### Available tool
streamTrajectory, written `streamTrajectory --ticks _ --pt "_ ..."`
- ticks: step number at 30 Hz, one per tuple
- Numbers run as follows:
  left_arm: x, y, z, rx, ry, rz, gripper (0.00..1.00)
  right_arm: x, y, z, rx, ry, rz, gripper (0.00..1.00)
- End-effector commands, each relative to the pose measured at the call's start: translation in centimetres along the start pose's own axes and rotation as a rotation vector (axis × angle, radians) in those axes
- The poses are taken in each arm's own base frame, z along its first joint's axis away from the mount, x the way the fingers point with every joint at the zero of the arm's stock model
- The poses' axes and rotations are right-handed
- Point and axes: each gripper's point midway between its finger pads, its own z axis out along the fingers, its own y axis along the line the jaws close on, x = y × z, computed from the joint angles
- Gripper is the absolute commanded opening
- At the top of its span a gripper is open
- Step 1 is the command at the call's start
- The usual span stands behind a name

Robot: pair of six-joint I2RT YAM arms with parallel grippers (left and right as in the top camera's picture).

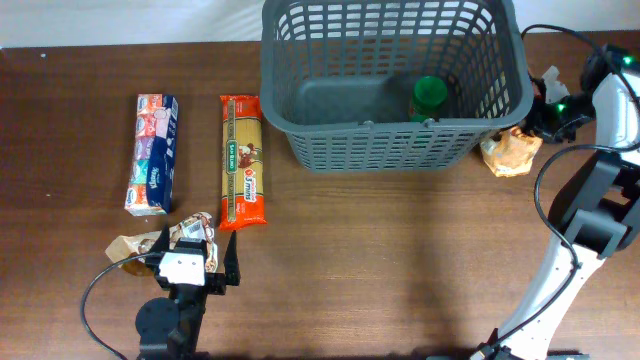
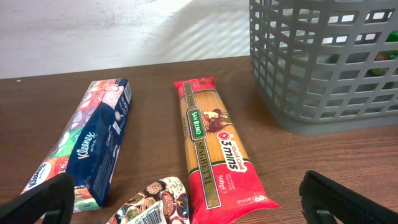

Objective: Pack container
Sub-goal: 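Grasp the orange Nescafe pouch with the right gripper and lift it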

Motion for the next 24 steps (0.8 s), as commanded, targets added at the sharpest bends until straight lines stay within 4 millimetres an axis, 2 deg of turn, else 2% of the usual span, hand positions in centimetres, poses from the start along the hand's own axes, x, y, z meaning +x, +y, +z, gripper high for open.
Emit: streamTrajectory --ticks 1,9,13,19,24 --pt "0.0 0.2 0.0 -0.01 -0.005 -0.007 0.99 1.1 -0.8 2.2 0.017 0.059 0.013 0.04" --pt "0.0 0.2 0.0 -0.01 -0.005 -0.007 0.99 0.6 -2.5 1.5 0.025 0.017 0.134 0.04" --pt "0.0 0.2 0.0 -0.01 -0.005 -0.007 0.99 0.4 -3.1 0.5 -0.047 -0.023 0.175 0.04" --pt "0.0 0.2 0.0 -0.01 -0.005 -0.007 0.99 0.1 -5.0 -3.0 -0.11 -0.108 0.254 0.04" --pt "0.0 0.2 0.0 -0.01 -0.005 -0.007 0.99 -0.6 -5.7 -8.0 -0.091 -0.19 0.267 0.04"
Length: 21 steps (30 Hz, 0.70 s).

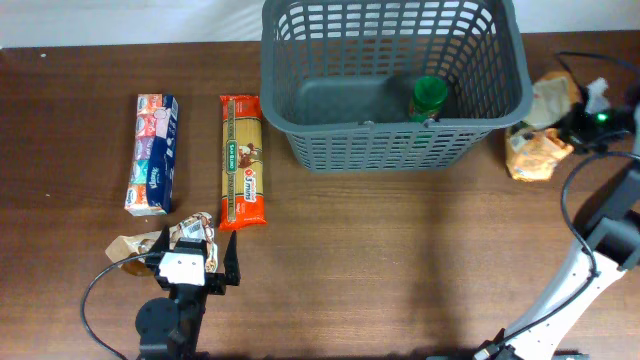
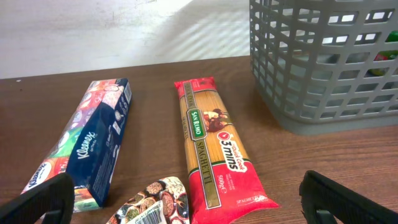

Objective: Pack container
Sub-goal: 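Grasp the orange Nescafe pouch with the right gripper and lift it, then carry the pouch over the basket and lower it inside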

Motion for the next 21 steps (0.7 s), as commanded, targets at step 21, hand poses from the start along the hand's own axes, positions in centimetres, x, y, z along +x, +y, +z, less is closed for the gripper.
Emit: streamTrajectory --ticks 21 --pt "0.0 0.2 0.0 -0.01 -0.005 -0.007 0.99 -0.1 16.6 -26.8 0.069 -0.655 -0.32 0.04"
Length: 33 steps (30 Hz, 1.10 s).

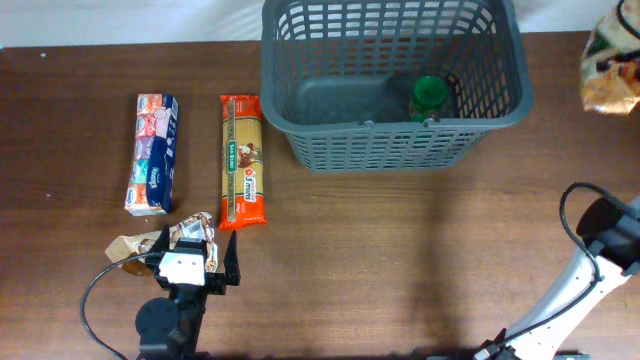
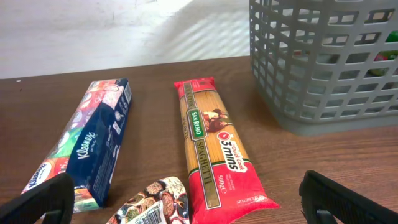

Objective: Pack container
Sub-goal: 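Carry the pouch over the basket and lower it inside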

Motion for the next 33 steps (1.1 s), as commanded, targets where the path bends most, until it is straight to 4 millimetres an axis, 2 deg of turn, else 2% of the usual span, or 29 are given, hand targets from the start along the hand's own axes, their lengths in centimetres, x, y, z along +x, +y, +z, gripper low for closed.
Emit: streamTrajectory --ticks 1,4,6,13,18,22,26,30,33 --pt "0.0 0.2 0.0 -0.01 -0.004 -0.007 0.99 -1.5 5.8 -6.6 -0.035 -0.157 -0.107 0.04" --pt "0.0 0.2 0.0 -0.01 -0.004 -0.007 0.99 -1.4 8.6 -8.3 -0.032 -0.192 -0.165 0.04" --pt "0.0 0.2 0.0 -0.01 -0.004 -0.007 0.99 -1.2 11.3 -9.2 -0.063 -0.212 -0.214 0.04" --pt "0.0 0.2 0.0 -0.01 -0.004 -0.007 0.99 0.6 20.7 -10.4 -0.167 -0.248 -0.394 0.04" --pt "0.0 0.2 0.0 -0.01 -0.004 -0.007 0.99 2.1 24.7 -9.4 -0.073 -0.248 -0.501 0.04" --pt "0.0 0.2 0.0 -0.01 -0.004 -0.007 0.99 3.5 28.5 -8.1 -0.133 -0.228 -0.585 0.04" --pt "0.0 0.2 0.0 -0.01 -0.004 -0.007 0.99 4.3 31.6 -6.8 -0.185 -0.224 -0.63 0.04" --pt "0.0 0.2 0.0 -0.01 -0.004 -0.007 0.99 4.8 33.6 -5.5 -0.216 -0.218 -0.636 0.04" --pt "0.0 0.2 0.0 -0.01 -0.004 -0.007 0.99 4.8 34.1 -4.3 -0.237 -0.197 -0.54 0.04"
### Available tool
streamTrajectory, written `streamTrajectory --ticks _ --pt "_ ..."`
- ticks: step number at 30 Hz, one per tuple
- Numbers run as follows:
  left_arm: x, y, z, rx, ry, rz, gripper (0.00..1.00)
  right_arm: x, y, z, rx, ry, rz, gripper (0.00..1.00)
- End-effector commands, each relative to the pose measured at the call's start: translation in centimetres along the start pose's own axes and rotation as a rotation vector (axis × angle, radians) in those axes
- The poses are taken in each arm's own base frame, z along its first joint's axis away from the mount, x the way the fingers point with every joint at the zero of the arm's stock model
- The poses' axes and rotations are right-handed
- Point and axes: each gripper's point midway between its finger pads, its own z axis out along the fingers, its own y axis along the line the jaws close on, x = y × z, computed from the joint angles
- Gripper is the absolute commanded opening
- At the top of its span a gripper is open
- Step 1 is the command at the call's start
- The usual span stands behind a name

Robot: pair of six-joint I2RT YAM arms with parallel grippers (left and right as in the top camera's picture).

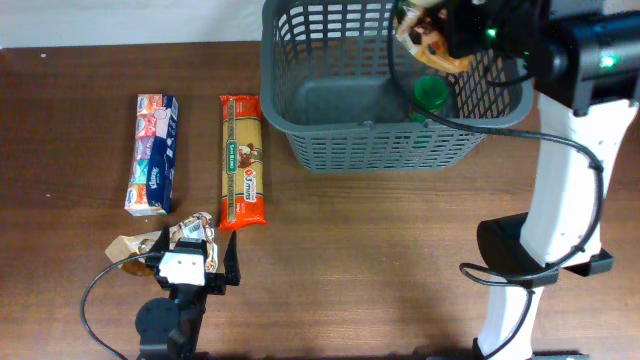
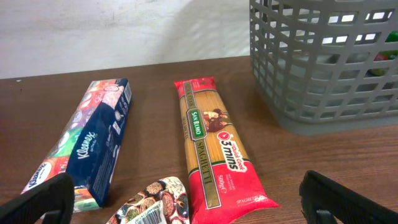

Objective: Pack container
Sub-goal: 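Carry the pouch over the basket and lower it inside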

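A grey basket (image 1: 390, 140) stands at the back middle, with a green-lidded item (image 1: 430, 92) inside. My right gripper (image 1: 447, 35) hangs over the basket's far right part, shut on an orange-brown snack bag (image 1: 422, 30). On the table to the left lie a red spaghetti pack (image 1: 243, 160) and a blue Kleenex box (image 1: 153, 152). My left gripper (image 1: 197, 255) rests open near the front left. Between its fingers (image 2: 37, 199) lies a patterned pouch (image 2: 155, 202), with the spaghetti pack (image 2: 214, 146) just beyond.
The right arm's white column (image 1: 560, 200) rises from its base (image 1: 530, 250) at the front right and reaches over the basket's right rim. A brown wrapper (image 1: 125, 246) lies beside the patterned pouch. The basket wall (image 2: 329, 62) fills the left wrist view's upper right.
The right arm has moved left with the snack bag, from the far right edge of the overhead view to above the basket's right part. The left arm has not moved.
The snack bag lay on the table just right of the basket with my right gripper at it. Then it sat a little further right, then raised at the far right edge. Now it hangs over the basket. The left side stayed unchanged throughout.
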Motion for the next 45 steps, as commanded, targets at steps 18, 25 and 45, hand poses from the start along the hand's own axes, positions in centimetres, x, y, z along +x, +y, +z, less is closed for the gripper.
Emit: streamTrajectory --ticks 18,25,45 --pt "0.0 0.2 0.0 -0.01 -0.004 -0.007 0.99 5.7 2.6 7.7 -0.119 0.266 0.378 0.04" --pt "0.0 0.2 0.0 -0.01 -0.004 -0.007 0.99 8.3 3.9 9.3 -0.179 0.376 0.435 0.04" --pt "0.0 0.2 0.0 -0.01 -0.004 -0.007 0.99 16.2 3.7 13.9 -0.133 0.604 0.526 0.04"
